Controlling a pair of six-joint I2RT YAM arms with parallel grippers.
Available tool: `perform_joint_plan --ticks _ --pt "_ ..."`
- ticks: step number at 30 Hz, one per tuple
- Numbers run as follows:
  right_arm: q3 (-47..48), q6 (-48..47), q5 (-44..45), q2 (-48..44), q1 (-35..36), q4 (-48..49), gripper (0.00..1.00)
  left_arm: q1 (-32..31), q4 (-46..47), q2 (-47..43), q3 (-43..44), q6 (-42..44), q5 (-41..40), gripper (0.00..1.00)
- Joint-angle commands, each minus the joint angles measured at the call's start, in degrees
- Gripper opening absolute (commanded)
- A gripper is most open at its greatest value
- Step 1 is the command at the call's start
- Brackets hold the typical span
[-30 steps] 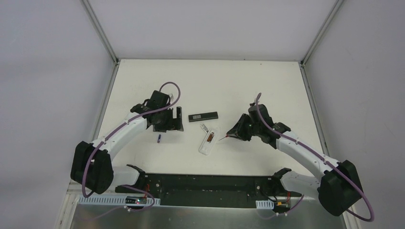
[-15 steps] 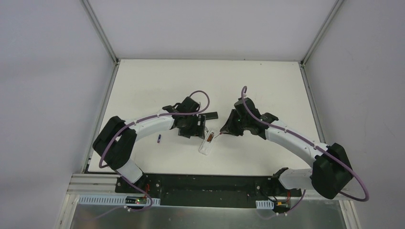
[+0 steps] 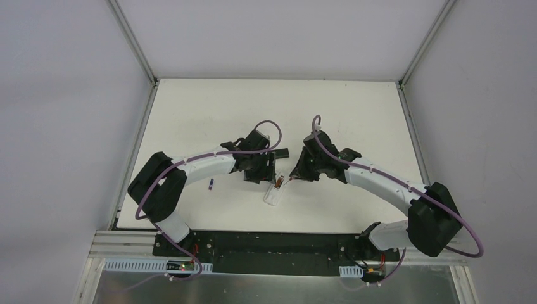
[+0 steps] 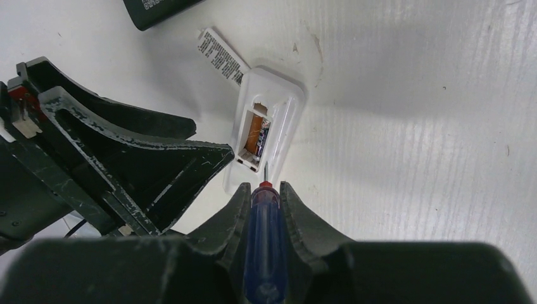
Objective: Unload the batteries from the remote control
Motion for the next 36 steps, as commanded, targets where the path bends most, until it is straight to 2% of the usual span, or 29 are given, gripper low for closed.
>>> perform_joint_plan --ticks 1,11,30,36 --pt "2.8 0.8 1.8 0.3 0.7 0.2 0.0 -1.1 1.4 -0.1 -1.9 -1.7 -0.6 0.61" --pt "4.0 1.2 1.8 2.5 1.2 1.4 0.0 -1.6 2.6 -1.8 -4.5 -2.8 -1.0 0.56" --pt "7.9 -2.0 9.6 8.8 5.6 -4.5 0.0 -1.9 4.1 -3.3 -5.8 -2.7 -0.2 0.54" --pt "4.4 -0.6 9.0 8.6 6.0 -1.5 0.0 -2.0 4.3 -3.0 -5.8 -2.7 -0.3 0.51"
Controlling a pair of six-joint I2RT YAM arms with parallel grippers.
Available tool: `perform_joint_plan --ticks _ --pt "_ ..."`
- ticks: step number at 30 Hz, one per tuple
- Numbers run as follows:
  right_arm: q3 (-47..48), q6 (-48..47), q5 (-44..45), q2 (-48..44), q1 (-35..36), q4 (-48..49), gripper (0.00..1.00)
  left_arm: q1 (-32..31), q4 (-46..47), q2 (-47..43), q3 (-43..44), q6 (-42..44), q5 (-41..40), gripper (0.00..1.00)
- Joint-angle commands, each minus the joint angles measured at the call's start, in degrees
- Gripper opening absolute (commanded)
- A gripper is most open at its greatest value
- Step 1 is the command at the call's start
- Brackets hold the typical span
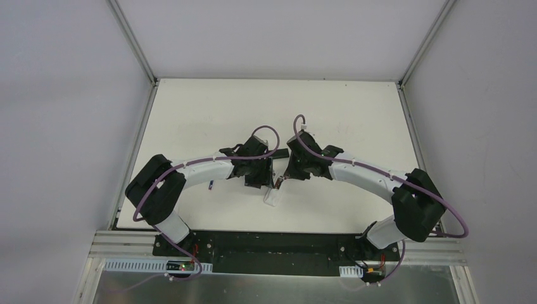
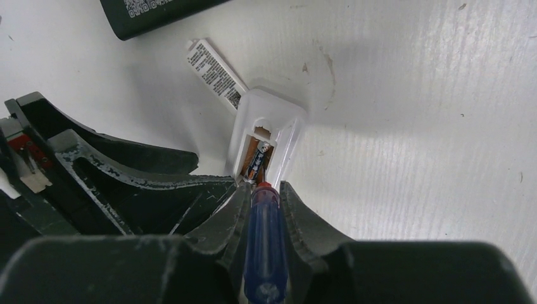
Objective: Unload the batteries from the remote control
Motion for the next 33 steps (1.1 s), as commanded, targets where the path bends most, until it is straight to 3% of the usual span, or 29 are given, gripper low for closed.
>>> perform_joint_plan --ticks 1,8,15,26,33 --pt "-3.1 1.2 1.4 -0.6 0.4 1.4 0.0 -0.7 -0.1 -1.6 -0.7 -0.1 -0.4 0.51" --pt "-16.3 10.6 2.5 -7.6 0.2 16.0 0.0 -0.8 -0.2 -2.0 -0.9 -0.2 -0.6 0.49" --pt "-24.1 15.5 5.0 -11.8 -0.3 24.4 0.0 -0.7 -0.2 -2.7 -1.1 0.0 -1.0 0.45" --pt "-29.8 20.4 0.0 -10.6 -2.4 35.8 0.0 -0.7 -0.3 -5.5 -0.6 0.7 -3.3 0.46" --pt "-30.2 20.8 -4.0 -9.1 -4.3 37.5 0.0 -0.7 -2.2 -3.6 0.0 -1.3 -7.2 0.38"
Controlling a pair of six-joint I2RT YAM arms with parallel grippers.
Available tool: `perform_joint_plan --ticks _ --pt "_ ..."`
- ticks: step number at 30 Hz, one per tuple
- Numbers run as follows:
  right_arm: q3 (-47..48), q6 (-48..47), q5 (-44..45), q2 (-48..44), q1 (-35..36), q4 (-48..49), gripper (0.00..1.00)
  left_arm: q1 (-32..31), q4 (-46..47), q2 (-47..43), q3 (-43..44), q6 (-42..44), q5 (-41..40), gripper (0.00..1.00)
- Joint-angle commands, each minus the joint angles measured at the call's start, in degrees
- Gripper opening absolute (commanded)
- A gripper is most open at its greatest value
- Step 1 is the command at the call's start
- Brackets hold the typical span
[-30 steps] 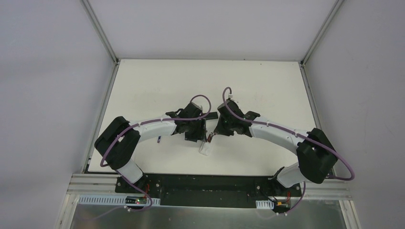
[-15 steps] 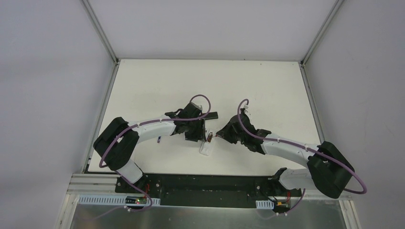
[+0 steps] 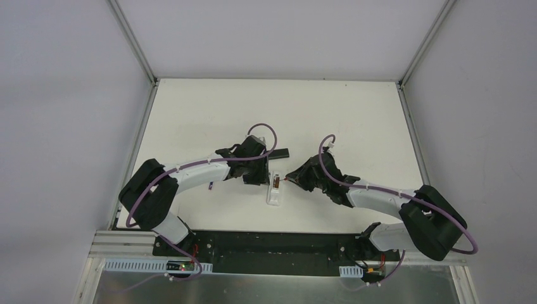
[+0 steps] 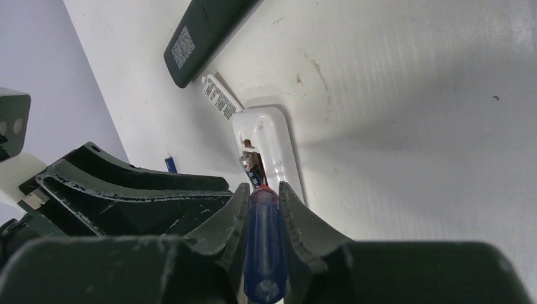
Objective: Unload the batteries from the remote control
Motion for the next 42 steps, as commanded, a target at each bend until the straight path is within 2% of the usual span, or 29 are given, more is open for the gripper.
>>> perform_joint_plan --ticks 1,17,32,42 --pt "-1.3 -0.2 -1.8 1.7 -1.1 -0.2 0.0 -0.4 -2.3 0.2 0.8 -1.3 -4.0 0.36" --pt "2.6 -3.2 -10.0 2.3 -1.6 0.3 0.0 -0.4 -2.4 7.1 5.5 0.2 -2.0 0.33" --pt "7.4 -6.0 -12.2 -0.7 -1.2 -5.3 0.0 -0.3 -2.3 6.9 5.6 0.0 -1.6 0.32" --pt "9.2 -5.5 -10.3 -1.1 -0.9 -8.4 0.0 -0.4 -2.5 6.7 5.4 -0.6 -1.5 0.32"
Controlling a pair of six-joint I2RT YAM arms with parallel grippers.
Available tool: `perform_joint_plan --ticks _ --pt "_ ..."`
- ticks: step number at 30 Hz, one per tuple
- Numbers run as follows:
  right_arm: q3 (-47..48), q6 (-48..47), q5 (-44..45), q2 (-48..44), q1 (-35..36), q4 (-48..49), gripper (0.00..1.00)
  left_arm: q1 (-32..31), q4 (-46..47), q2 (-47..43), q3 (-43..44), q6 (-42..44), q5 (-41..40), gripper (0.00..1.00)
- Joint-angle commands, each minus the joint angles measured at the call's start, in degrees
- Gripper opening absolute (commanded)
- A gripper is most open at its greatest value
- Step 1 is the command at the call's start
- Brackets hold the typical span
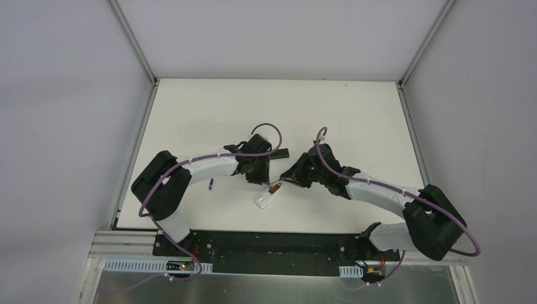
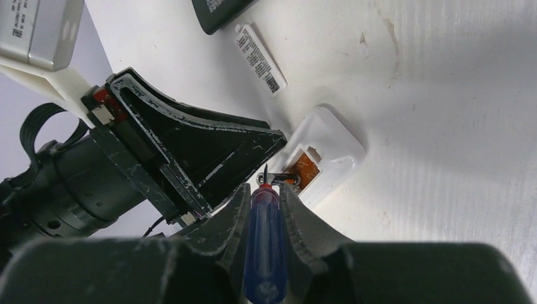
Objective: Unload the batteries from the remote control
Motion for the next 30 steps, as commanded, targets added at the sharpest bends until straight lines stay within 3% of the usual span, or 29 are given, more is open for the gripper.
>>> perform_joint_plan --ticks 1,7,15,30 --pt "2.2 0.0 0.5 -1.3 0.3 -0.2 0.0 -0.3 -0.2 -0.4 0.9 -0.6 0.1 0.33" --pt "2.3 0.5 0.2 -0.4 0.4 -0.2 0.0 0.2 -3.1 -4.3 -0.1 -0.6 -4.0 0.48" --pt "5.4 0.8 -0.2 2.9 1.1 -3.1 0.0 1.1 -6.7 -10.8 -2.1 -0.7 -7.9 0.54" --pt "14.5 -1.8 2.7 10.9 2.4 -6.3 0.0 1.0 -7.5 -23.3 -12.8 -1.9 -4.5 0.55"
